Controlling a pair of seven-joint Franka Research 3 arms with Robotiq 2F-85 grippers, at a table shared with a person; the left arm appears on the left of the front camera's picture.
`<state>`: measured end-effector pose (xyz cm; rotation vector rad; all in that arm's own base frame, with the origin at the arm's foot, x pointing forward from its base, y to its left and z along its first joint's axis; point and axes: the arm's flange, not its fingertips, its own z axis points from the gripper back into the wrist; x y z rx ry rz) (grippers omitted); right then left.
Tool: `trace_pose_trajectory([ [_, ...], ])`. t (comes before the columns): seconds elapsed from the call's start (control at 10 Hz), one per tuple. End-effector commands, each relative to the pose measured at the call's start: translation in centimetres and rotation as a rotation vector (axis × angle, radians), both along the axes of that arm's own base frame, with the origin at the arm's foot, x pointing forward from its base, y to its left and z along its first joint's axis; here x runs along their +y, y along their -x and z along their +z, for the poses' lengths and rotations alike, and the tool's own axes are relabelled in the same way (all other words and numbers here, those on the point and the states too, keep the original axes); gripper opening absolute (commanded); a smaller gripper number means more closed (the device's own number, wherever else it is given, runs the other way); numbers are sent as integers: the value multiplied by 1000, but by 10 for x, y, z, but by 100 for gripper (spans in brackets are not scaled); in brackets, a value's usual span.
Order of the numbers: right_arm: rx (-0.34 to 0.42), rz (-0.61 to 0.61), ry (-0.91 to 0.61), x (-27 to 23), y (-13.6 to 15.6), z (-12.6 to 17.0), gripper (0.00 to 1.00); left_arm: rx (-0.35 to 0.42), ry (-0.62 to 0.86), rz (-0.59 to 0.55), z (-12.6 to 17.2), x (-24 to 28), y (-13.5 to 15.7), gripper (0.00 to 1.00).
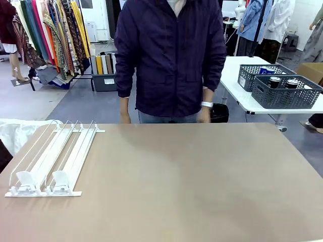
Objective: Retrieve and store the cans from the dispenser.
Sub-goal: Pick up one can from the Automatic Can Dispenser and place it in the middle of the table.
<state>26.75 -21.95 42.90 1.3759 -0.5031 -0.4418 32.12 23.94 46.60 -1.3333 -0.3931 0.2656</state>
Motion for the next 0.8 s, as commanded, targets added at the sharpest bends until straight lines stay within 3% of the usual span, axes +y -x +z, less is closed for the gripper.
trace_pose_trajectory([
  [0.0, -3, 2, -8, 0, 0, 3, 100, -18, 11, 3, 2, 0, 1, 100],
  [0.7, -3, 2, -8, 0, 0, 3, 100, -18, 11, 3, 2, 0, 1, 100],
])
